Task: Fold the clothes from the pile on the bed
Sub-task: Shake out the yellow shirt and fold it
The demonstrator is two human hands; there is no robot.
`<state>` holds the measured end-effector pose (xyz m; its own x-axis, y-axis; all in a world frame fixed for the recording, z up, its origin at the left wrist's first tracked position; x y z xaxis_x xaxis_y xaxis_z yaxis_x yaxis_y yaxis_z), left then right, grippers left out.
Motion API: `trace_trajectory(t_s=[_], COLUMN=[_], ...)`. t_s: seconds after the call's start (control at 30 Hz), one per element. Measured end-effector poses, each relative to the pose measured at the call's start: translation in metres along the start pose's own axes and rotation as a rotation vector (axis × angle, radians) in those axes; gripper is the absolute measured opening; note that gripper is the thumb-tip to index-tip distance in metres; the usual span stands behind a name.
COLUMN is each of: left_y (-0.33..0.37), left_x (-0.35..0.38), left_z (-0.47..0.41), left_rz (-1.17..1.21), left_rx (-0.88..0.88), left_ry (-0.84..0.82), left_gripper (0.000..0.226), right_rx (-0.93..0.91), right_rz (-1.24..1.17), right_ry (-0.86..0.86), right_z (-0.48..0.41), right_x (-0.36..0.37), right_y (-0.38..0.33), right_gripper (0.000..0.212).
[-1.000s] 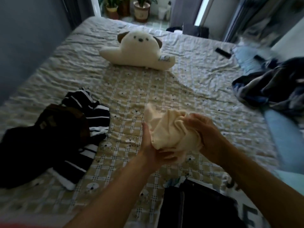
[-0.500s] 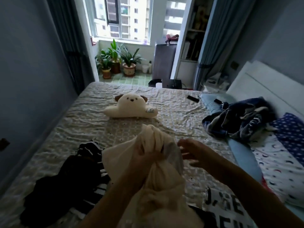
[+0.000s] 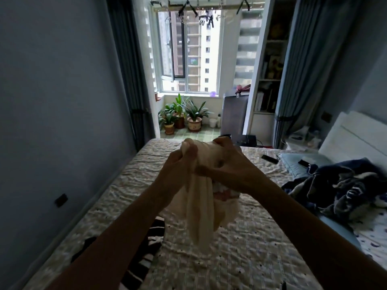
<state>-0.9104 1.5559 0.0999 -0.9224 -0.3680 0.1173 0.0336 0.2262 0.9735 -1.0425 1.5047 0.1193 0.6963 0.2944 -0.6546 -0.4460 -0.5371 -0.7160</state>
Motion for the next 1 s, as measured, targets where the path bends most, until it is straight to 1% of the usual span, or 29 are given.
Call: trace_trajectory(t_s=[0.07,0.13,0.2,0.23,0.27,0.33,0.47,0.5,0.53,0.57,0.6,0.63,0.7,0.73,0.77,0.8,0.83,0.87,0.9,0.93,0.97,1.0], left_y=[0.022,0.039,0.053,0.059,0.062,0.061,0.064,0.064,0.065,0.067,0.069,0.068,0.058,0.046,0.032,0.016,0.006,0.002,0.008,0.024,0.040,0.055], left_x=[0.018,0.032,0.042,0.047,0.049,0.042,0.023,0.020,0.017,0.016,0.015,0.016,0.016,0.017,0.018,0.018,0.017,0.015,0.009,0.001,-0.004,-0.003], left_z=[0.004,0.006,0.008,0.008,0.007,0.004,0.009,0.011,0.015,0.020,0.027,0.034,0.044,0.048,0.052,0.054,0.057,0.058,0.055,0.052,0.050,0.051], left_rz=[-0.043,-0.106,-0.189,-0.230,-0.257,-0.306,-0.444,-0.468,-0.480,-0.476,-0.500,-0.513,-0.543,-0.568,-0.577,-0.573,-0.578,-0.617,-0.670,-0.744,-0.803,-0.860], left_rx=[0.091,0.178,0.280,0.324,0.355,0.363,0.384,0.382,0.372,0.367,0.371,0.370,0.335,0.275,0.173,0.066,-0.016,-0.046,-0.008,0.092,0.197,0.294], left_ry=[-0.040,-0.066,-0.065,-0.062,-0.052,0.011,0.110,0.121,0.131,0.135,0.150,0.134,0.062,-0.002,-0.078,-0.137,-0.164,-0.152,-0.072,0.066,0.187,0.284], left_gripper=[0.028,0.020,0.014,0.013,0.012,0.012,0.029,0.026,0.019,0.022,0.033,0.035,0.019,0.015,0.013,0.013,0.018,0.027,0.031,0.022,0.007,0.038], right_rx=[-0.067,-0.202,-0.309,-0.353,-0.398,-0.477,-0.546,-0.560,-0.564,-0.557,-0.538,-0.505,-0.410,-0.373,-0.348,-0.336,-0.337,-0.346,-0.363,-0.386,-0.413,-0.441], right_rz=[0.155,0.278,0.329,0.311,0.285,0.254,0.242,0.262,0.278,0.278,0.262,0.224,0.051,-0.057,-0.149,-0.209,-0.238,-0.250,-0.253,-0.257,-0.262,-0.262], right_ry=[0.161,0.302,0.360,0.359,0.344,0.274,-0.029,-0.054,-0.033,0.019,0.086,0.149,0.237,0.264,0.275,0.269,0.241,0.196,0.147,0.109,0.085,0.067], right_z=[-0.001,0.002,0.004,0.004,0.004,0.002,-0.011,-0.013,-0.017,-0.022,-0.028,-0.035,-0.051,-0.059,-0.065,-0.070,-0.074,-0.075,-0.074,-0.073,-0.071,-0.068], right_x=[-0.023,-0.045,-0.059,-0.064,-0.066,-0.068,-0.059,-0.058,-0.060,-0.067,-0.075,-0.084,-0.103,-0.112,-0.120,-0.126,-0.130,-0.131,-0.132,-0.132,-0.134,-0.135], right_y=[-0.008,-0.024,-0.034,-0.037,-0.040,-0.045,-0.050,-0.051,-0.052,-0.053,-0.053,-0.052,-0.050,-0.051,-0.054,-0.058,-0.064,-0.071,-0.079,-0.086,-0.093,-0.100], right_gripper=[0.099,0.080,0.060,0.053,0.045,0.033,0.018,0.017,0.018,0.020,0.021,0.021,0.022,0.023,0.024,0.025,0.025,0.026,0.027,0.028,0.028,0.027])
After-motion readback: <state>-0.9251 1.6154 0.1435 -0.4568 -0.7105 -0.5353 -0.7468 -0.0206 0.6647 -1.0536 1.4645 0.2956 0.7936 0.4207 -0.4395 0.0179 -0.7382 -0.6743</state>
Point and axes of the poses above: each hand's wrist, its own z-axis away from the middle knuckle, its own x-axis out of the palm, y = z × x, the point moved 10 cm from there along -z, towards the middle knuckle, and after that the axes turned 1 degree about -y, right-handed, at the moved point
